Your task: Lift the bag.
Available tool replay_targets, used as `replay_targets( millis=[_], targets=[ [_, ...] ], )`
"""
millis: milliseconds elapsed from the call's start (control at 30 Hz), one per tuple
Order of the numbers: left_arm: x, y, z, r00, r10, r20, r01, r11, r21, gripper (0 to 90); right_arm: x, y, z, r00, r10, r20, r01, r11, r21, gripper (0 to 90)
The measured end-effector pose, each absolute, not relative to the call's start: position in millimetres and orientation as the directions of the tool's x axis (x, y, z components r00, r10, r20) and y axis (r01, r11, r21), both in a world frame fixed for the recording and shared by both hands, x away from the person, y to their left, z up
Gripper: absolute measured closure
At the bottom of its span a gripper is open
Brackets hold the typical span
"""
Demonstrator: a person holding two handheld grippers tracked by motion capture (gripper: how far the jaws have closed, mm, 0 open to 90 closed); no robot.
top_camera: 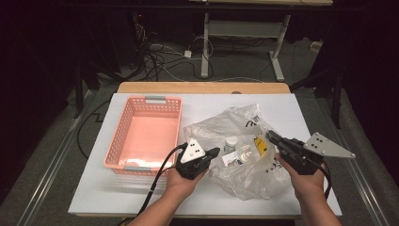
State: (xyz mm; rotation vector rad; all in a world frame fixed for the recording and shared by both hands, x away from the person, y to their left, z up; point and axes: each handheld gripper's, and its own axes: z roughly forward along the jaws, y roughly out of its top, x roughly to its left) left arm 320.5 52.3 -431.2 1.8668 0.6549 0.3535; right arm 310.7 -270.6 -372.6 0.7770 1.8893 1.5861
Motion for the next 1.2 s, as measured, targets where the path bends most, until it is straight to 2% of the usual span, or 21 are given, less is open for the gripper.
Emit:
replay_targets(
  millis=[633, 1000, 1200],
  targets=[
    [345.8, 37.7, -352.2, 0.779, 0.626, 0.021, 0.108, -0.167, 0.98, 88.3, 339.5, -261.1, -354.5, -0.632, 0.774, -0.041, 0.028, 0.075, 0.997, 90.0],
    [362.6, 25.3, -301.0, 0.76, 0.64, 0.114, -0.004, -0.17, 0.985, 88.3, 354.3, -267.7, -320.8, -0.572, 0.818, -0.059, -0.046, 0.04, 0.998, 90.0],
    [375.0, 21.1, -273.8, 0.743, 0.656, 0.135, -0.039, -0.159, 0.987, 88.3, 360.9, -275.1, -293.1, -0.536, 0.843, -0.053, -0.087, 0.007, 0.996, 90.0]
  ],
)
